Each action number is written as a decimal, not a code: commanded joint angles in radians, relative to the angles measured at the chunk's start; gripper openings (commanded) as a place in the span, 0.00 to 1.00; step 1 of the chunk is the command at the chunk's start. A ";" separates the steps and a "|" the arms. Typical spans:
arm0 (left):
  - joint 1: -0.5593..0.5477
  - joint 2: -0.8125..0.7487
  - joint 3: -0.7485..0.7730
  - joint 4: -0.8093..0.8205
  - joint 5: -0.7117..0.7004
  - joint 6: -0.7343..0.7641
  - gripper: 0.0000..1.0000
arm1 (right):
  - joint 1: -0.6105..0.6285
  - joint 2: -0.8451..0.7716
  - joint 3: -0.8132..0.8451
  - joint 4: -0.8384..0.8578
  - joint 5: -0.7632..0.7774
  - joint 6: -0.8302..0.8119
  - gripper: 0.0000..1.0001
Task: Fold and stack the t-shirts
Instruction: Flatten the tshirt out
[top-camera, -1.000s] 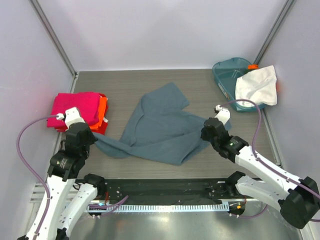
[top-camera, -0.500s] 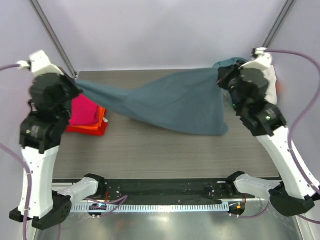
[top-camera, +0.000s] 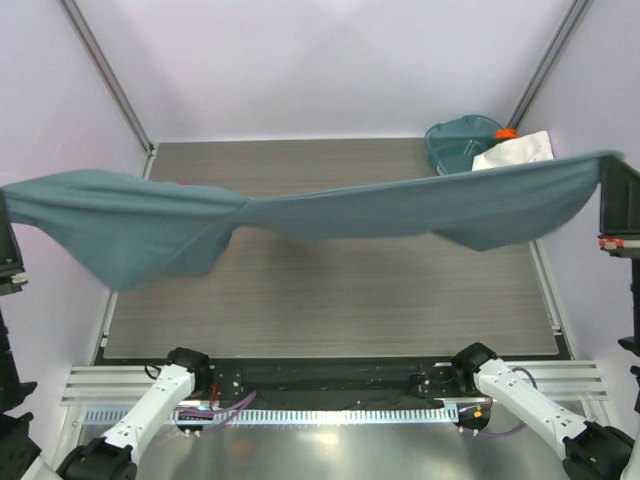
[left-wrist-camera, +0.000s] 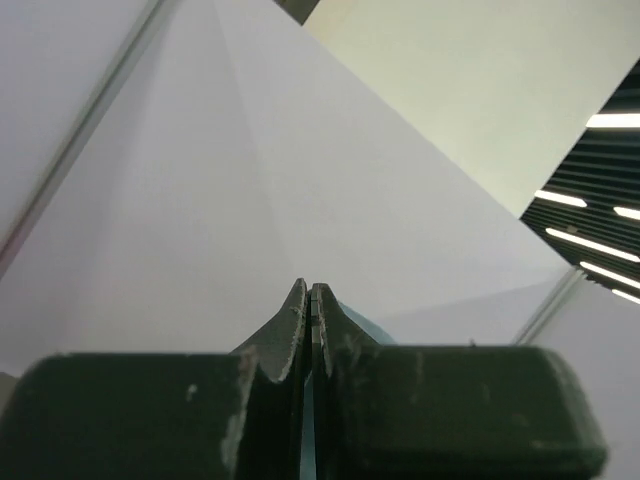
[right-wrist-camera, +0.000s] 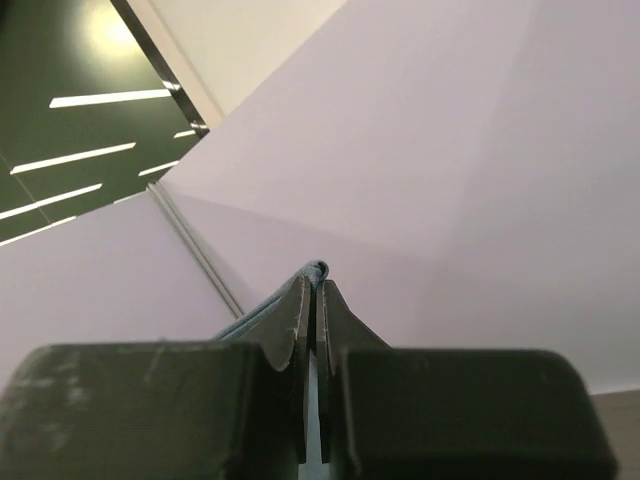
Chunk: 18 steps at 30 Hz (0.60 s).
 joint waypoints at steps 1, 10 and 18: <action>0.001 0.137 0.078 0.067 0.060 -0.025 0.01 | 0.001 0.023 0.000 0.043 0.038 -0.041 0.01; 0.003 0.322 0.059 0.020 0.075 -0.098 0.01 | 0.001 0.083 -0.141 0.000 0.096 0.042 0.01; 0.001 0.355 -0.412 0.175 0.067 -0.160 0.01 | 0.001 0.185 -0.452 0.007 0.275 0.123 0.01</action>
